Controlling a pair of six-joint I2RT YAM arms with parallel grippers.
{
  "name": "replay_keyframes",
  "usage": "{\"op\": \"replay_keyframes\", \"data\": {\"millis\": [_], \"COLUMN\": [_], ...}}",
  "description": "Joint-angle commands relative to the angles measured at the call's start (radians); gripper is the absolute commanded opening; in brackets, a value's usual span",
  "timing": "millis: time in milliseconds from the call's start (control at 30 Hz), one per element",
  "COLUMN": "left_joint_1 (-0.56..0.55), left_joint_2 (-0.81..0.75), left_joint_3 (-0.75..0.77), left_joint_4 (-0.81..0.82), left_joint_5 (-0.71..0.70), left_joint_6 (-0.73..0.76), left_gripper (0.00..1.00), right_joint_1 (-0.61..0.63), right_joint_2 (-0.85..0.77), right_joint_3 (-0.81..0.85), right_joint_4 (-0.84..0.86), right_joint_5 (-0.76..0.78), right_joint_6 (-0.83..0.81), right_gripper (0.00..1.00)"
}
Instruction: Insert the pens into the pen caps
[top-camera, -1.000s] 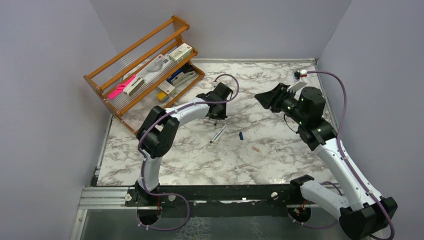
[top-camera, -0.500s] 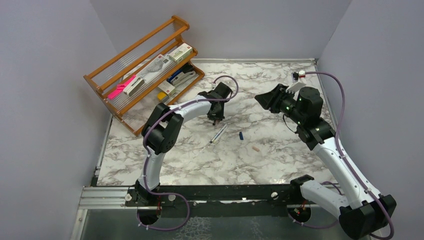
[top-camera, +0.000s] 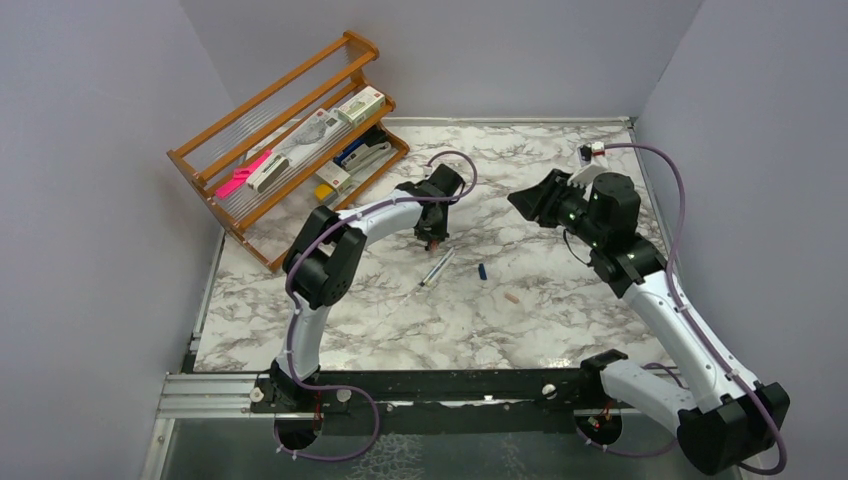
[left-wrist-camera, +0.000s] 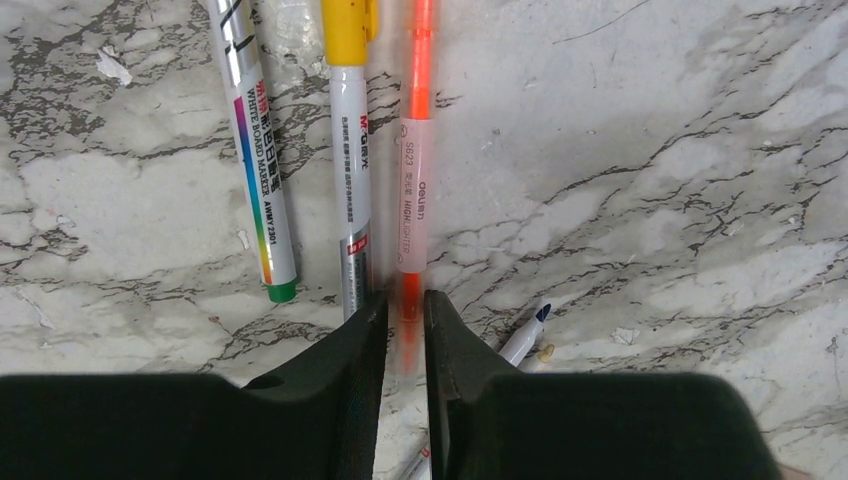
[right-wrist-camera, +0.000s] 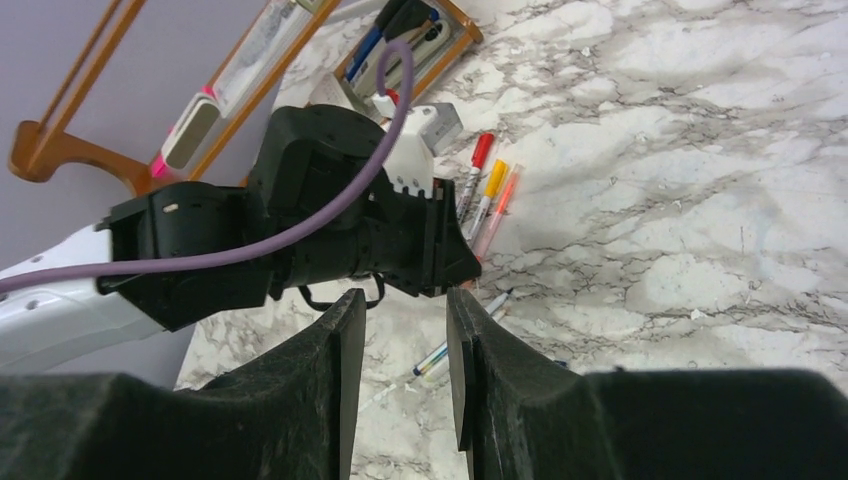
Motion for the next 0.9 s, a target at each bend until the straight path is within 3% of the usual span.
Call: {"op": "replay_keyframes", "data": {"millis": [0, 133, 300, 467, 867], "left_joint_1": [-0.004, -0.011, -0.060, -0.103, -0.109], "left_joint_2": [-0.099, -0.149, -0.206, -0.251, -0.293], "left_joint_3": [0.037, 0.056, 0.046, -0.057, -0.177], "left_joint_4": [-0.013, -0.014, 0.026, 0.081, 0.063], "left_joint_5": [-0.002, 0.010, 0.024, 0.096, 0.091], "left_joint_6": [0.007, 0.040, 0.168, 0.298, 0.387], "left_gripper": [0.23, 0.31, 0.37, 0.36, 0.35], "right_joint_1": [0.004, 0.004, 0.004, 0.004, 0.004], "right_joint_2": [0.056, 0.140, 0.191, 0.191, 0.186], "right_joint_3": [0.023, 0.072, 0.061, 0.037, -0.003], "right_joint_4": [-0.071, -0.206, -0.227, -0.203, -0.188], "right_joint_5": [0.013, 0.042, 0.038, 0.036, 0.030], "right_joint_6": [-0.042, -0.087, -0.131, -0.083, -0.030], "right_gripper": [0.33, 0.20, 0.24, 0.24, 0.24]}}
